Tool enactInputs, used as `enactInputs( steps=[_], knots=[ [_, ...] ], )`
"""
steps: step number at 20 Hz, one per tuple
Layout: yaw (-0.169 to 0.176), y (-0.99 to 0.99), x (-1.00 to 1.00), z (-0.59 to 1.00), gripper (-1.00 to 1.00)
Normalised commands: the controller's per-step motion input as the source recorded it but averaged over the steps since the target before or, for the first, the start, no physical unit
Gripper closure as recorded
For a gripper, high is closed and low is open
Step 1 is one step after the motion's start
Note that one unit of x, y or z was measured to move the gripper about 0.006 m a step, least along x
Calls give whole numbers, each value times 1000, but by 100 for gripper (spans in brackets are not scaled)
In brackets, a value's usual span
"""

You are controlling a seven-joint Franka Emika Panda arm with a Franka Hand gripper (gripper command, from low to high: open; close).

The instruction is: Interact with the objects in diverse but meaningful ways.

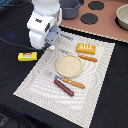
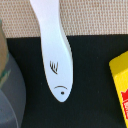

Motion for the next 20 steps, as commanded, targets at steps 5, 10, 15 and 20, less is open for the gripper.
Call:
enactInputs(
  steps=[5,10,15,20],
  knots=[
    [5,267,-346,-244,-100],
    [15,257,-413,-253,-100],
    [5,139,-338,-278,-100],
    [5,102,-366,-306,-100]
  ],
)
